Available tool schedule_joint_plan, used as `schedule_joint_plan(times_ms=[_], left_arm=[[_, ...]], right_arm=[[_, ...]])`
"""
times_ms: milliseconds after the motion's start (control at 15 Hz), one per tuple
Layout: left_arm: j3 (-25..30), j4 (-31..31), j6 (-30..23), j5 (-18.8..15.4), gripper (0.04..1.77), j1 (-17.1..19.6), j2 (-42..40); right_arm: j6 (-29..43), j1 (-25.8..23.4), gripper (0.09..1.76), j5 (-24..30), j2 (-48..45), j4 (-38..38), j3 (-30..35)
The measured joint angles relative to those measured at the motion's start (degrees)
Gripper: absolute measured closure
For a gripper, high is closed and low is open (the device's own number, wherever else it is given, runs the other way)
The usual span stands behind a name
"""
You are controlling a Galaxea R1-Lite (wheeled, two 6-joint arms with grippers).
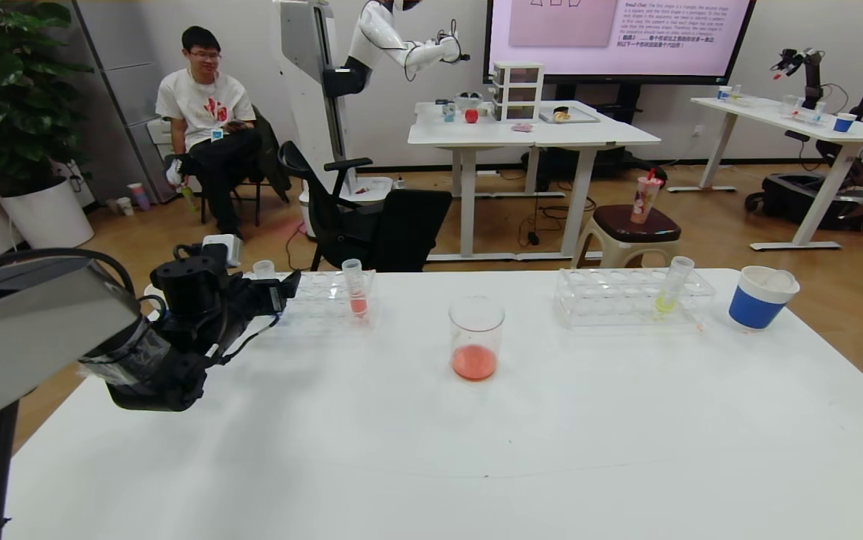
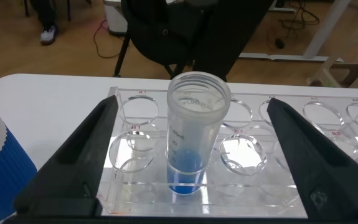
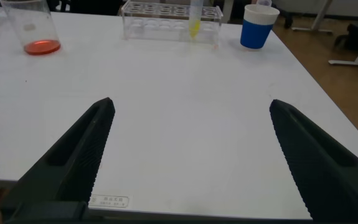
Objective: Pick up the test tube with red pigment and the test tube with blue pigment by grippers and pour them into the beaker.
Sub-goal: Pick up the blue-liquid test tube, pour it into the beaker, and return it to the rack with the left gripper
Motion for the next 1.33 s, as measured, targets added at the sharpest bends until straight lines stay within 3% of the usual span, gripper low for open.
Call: schedule_joint_plan(times_ms=[133,200,267,333,400,667,1067,1333], left_arm=[[-0.21,0.07,0.0,-0.02,0.78,-0.22,-0.05],[-0.3,0.07,0.07,0.05,1.26,-0.28,-0.11],[-0.37,0.21,0.3,0.02,1.47,-0.33,-0.18],[-0.41,0.22,0.88,0.06,1.47,-0.52,-0.22],[-0.54,0.33,1.16,0.11,1.28,-0.48,-0.29],[-1.27,1.34,1.32,0.16,1.31,-0.59,-1.27],[-7.42,15.79,1.29,0.11,1.31,-1.13,-8.18],[-10.02,19.42,1.29,0.06,1.31,-2.4,-12.2]], right_arm=[[0.02,0.0,0.11,0.02,0.0,0.0,0.0],[0.02,0.0,0.11,0.02,0.0,0.0,-0.02],[0.0,0.0,0.11,0.02,0.0,0.0,0.0],[0.0,0.0,0.11,0.05,0.0,0.0,0.0],[0.02,0.0,0.11,0.0,0.0,0.02,0.0],[0.0,0.0,0.11,0.0,0.0,0.0,0.0],[0.02,0.0,0.11,0.0,0.0,0.0,0.0],[0.0,0.0,0.11,0.02,0.0,0.02,0.0]])
